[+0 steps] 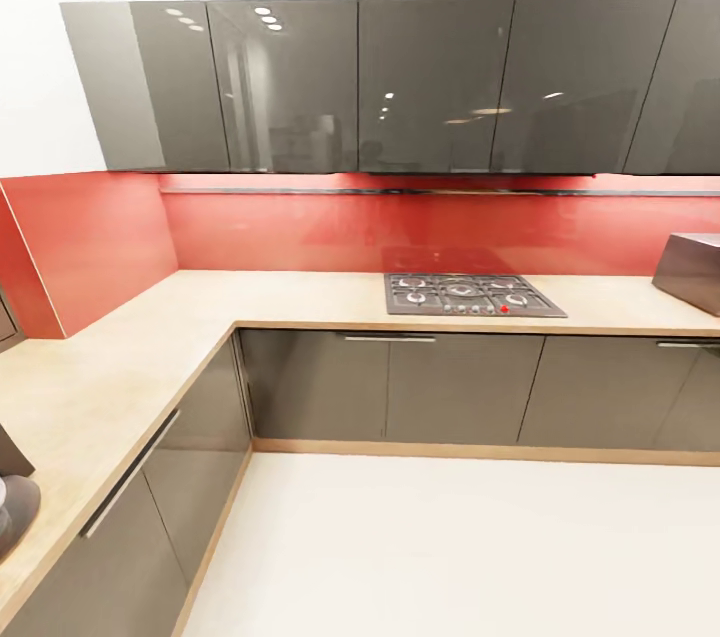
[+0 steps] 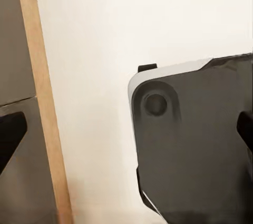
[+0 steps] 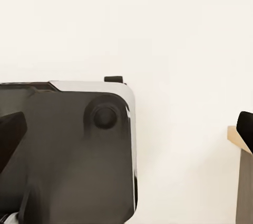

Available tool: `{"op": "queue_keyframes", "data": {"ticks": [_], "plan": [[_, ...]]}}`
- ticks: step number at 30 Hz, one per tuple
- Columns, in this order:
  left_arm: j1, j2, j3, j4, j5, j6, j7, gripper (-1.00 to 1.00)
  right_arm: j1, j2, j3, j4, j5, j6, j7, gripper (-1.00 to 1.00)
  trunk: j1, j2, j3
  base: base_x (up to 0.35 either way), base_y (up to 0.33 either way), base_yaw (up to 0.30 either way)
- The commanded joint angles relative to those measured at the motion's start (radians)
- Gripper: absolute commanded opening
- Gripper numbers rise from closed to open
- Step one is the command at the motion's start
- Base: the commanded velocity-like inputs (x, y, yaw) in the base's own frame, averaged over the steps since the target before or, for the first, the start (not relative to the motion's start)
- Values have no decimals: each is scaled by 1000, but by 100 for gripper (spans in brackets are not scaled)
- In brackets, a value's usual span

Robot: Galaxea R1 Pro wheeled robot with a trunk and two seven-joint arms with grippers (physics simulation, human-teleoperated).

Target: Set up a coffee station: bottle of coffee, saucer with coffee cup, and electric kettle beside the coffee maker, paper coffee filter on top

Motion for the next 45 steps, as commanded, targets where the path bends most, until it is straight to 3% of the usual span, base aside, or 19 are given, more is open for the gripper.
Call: {"op": "queue_keyframes", "data": {"ticks": [1, 3, 4, 7, 20, 45], "plan": [[0, 0, 8, 1, -9, 9, 9, 100, 0, 0, -7, 1, 9, -3, -1, 100, 0, -1, 0, 0, 0, 0], [2, 1, 8, 2, 0, 65, 31, 100, 0, 0, -8, 2, 7, -3, -3, 100, 0, -1, 0, 0, 0, 0], [13, 2, 8, 1, 4, 101, 78, 100, 0, 0, -9, 4, 6, -2, -3, 100, 0, -1, 0, 0, 0, -88], [23, 4, 7, 0, 5, 108, 99, 100, 0, 0, -9, 6, 6, -2, -3, 100, 0, -1, 0, 0, 0, -46], [24, 4, 6, 0, 5, 109, 101, 100, 0, 0, -9, 7, 6, -2, -4, 100, 0, -1, 1, -26, -20, 223], [24, 4, 9, 0, 8, 104, 101, 100, 0, -1, -9, 2, 7, -1, -7, 100, 0, -1, 1, -267, -27, 279]]}}
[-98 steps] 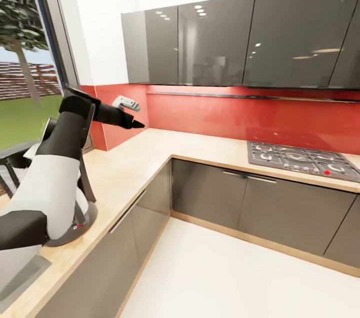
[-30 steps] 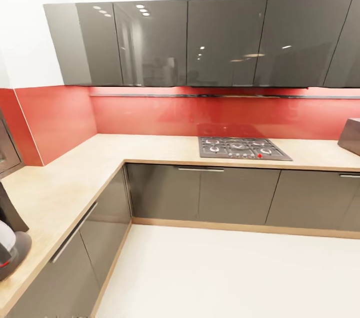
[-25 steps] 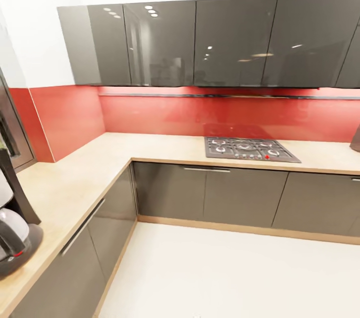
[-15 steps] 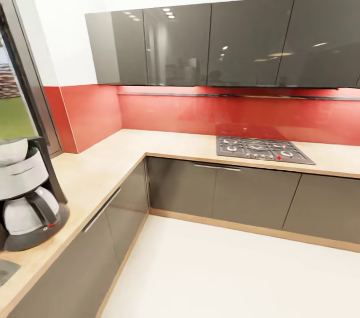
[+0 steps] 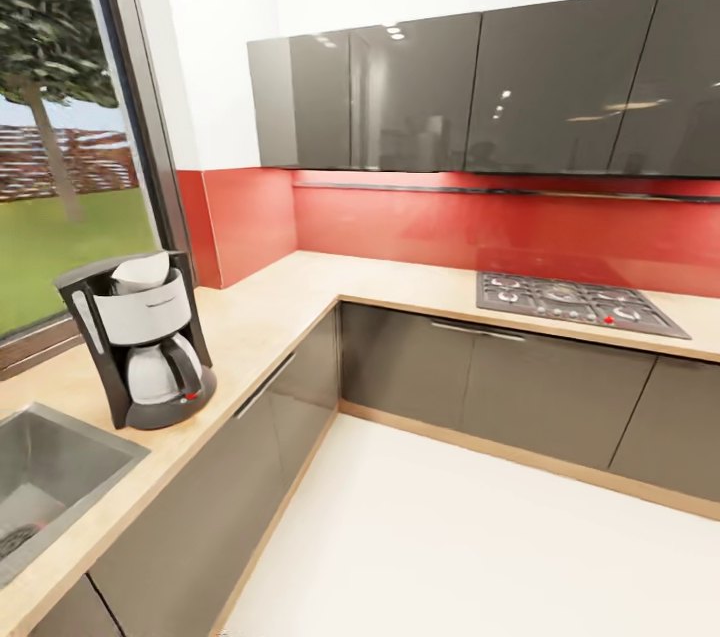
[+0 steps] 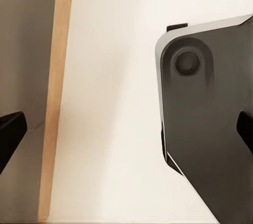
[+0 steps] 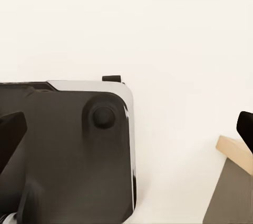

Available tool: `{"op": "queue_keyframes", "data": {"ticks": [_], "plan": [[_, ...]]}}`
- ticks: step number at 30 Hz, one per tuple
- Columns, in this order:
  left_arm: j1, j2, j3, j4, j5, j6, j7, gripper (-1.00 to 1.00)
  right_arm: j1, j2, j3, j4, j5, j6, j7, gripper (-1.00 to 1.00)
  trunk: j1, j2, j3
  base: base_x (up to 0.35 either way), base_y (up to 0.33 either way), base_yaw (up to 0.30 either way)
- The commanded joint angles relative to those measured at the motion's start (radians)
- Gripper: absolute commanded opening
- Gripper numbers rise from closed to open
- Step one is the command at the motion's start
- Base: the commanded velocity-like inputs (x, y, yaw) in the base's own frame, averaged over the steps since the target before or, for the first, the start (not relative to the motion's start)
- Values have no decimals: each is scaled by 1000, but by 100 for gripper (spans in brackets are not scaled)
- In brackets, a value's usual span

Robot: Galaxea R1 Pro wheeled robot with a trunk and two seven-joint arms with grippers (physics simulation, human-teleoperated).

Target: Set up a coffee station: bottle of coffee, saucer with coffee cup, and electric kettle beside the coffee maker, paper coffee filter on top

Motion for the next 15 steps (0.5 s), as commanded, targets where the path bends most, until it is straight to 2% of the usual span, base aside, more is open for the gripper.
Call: {"op": "queue_keyframes", "data": {"ticks": [1, 15], "plan": [[-1, 0, 9, 1, -10, -5, 4, 100, 0, 0, -7, 1, 9, -3, -1, 100, 0, -1, 0, -48, 14, 279], [-1, 16, 7, 2, -12, -11, -12, 100, 0, 0, -8, 2, 11, -3, -1, 100, 0, -1, 0, -5, 2, 280]]}}
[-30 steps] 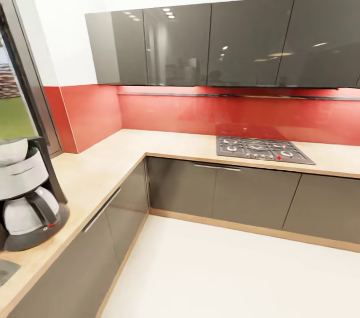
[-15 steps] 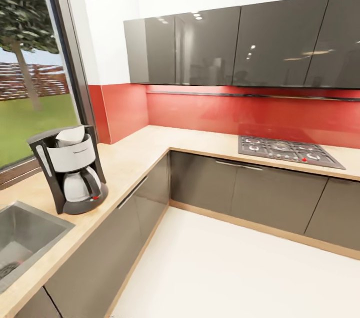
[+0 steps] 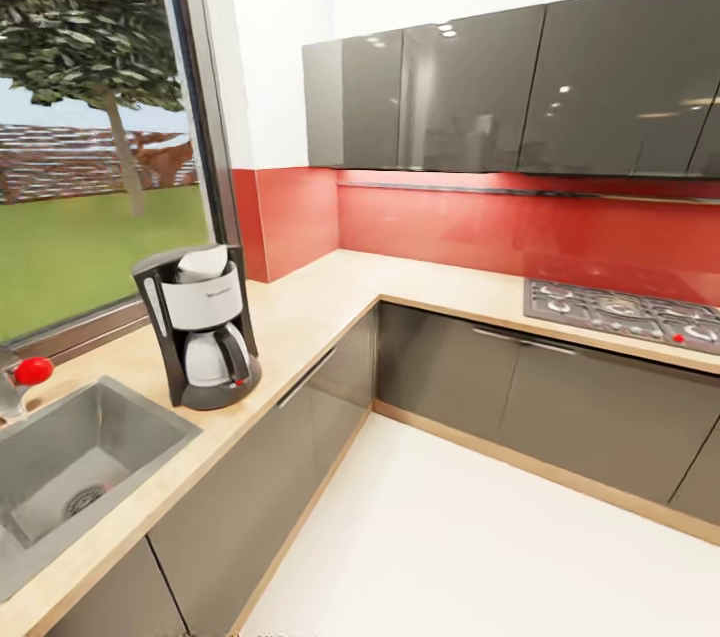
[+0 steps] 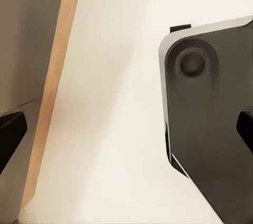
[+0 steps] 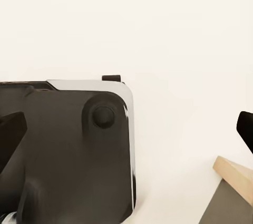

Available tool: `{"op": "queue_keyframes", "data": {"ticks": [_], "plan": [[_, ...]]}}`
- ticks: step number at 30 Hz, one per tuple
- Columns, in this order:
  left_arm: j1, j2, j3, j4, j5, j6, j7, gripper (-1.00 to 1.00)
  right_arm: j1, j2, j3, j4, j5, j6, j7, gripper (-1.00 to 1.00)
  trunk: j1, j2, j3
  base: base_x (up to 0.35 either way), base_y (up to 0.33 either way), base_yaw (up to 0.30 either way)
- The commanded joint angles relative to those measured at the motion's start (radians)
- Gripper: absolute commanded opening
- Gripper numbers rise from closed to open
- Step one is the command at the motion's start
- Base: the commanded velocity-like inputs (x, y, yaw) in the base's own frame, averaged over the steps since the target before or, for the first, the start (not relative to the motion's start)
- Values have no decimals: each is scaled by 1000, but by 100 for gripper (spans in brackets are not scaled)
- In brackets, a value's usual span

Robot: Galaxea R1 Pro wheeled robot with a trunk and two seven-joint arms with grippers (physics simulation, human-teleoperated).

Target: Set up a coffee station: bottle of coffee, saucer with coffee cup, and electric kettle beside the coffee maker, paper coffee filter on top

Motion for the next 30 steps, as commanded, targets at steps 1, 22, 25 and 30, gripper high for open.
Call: {"op": "queue_keyframes", "data": {"ticks": [1, 22, 25, 30], "plan": [[-1, 0, 9, 2, -10, -4, 4, 100, 0, 0, -7, 1, 10, -3, -1, 100, 0, -1, 0, 0, 0, 281], [51, 28, 10, 2, 63, -4, 18, 100, 0, 0, -3, 5, 10, -1, 7, 100, 0, -1, -3, -281, 97, 280], [53, 32, 10, 2, 66, -5, 18, 100, 0, 0, -3, 5, 10, -1, 7, 100, 0, -1, -5, -293, 210, 268], [57, 34, 10, 1, 68, -6, 18, 100, 0, 0, -3, 5, 11, -1, 7, 100, 0, -1, -10, -293, 212, 250]]}}
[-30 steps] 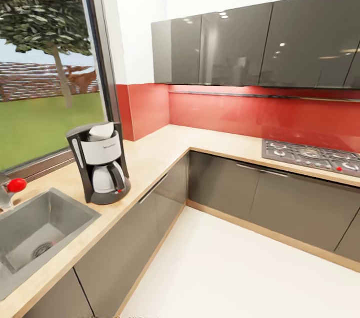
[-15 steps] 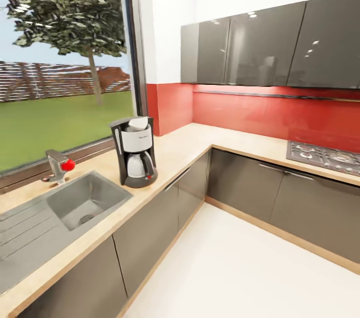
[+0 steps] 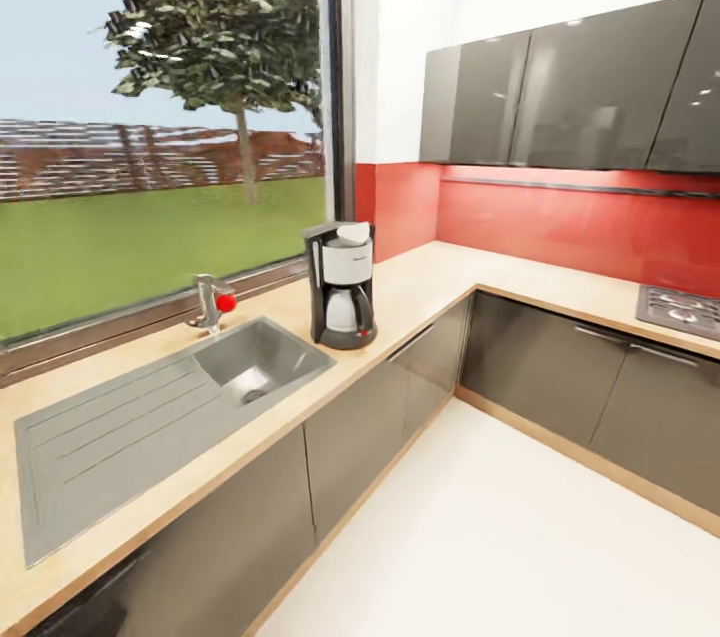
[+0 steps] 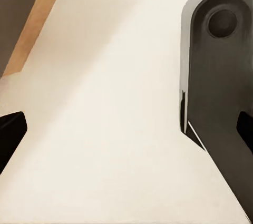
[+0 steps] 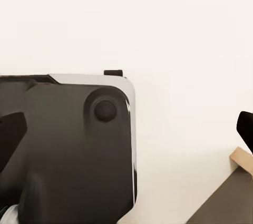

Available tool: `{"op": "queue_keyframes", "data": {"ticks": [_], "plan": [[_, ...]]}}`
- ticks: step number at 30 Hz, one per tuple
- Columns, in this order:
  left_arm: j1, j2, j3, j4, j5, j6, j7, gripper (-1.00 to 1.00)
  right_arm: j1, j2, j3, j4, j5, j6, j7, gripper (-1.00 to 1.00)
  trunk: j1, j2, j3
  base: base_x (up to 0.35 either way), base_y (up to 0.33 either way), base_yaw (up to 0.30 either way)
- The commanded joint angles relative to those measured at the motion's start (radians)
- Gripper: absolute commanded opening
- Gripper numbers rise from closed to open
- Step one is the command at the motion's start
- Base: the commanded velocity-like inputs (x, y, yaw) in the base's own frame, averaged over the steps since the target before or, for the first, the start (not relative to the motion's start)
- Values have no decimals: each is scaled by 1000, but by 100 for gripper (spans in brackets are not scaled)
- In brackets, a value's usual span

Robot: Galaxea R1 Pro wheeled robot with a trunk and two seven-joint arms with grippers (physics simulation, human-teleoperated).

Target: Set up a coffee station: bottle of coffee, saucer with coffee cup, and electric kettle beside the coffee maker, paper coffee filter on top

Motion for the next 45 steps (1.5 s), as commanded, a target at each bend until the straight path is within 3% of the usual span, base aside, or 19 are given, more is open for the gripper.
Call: {"op": "queue_keyframes", "data": {"ticks": [1, 25, 31, 45], "plan": [[0, 0, 8, 1, -10, -3, 2, 100, 0, 0, -8, 1, 9, -4, 0, 100, 0, -1, -1, -293, 212, 243], [0, 1, 8, -1, -9, 0, 2, 100, 0, 0, -8, 1, 10, -4, 0, 100, 0, -1, -25, -287, 220, 240], [0, 16, 8, -1, -6, 1, 2, 100, 0, 0, -8, 1, 10, -4, -1, 100, 0, -1, -31, -194, 283, 239], [0, 14, 8, -1, -6, -2, 1, 100, 0, 0, -8, 2, 10, -4, 0, 100, 0, -1, -45, -170, 234, 239]]}}
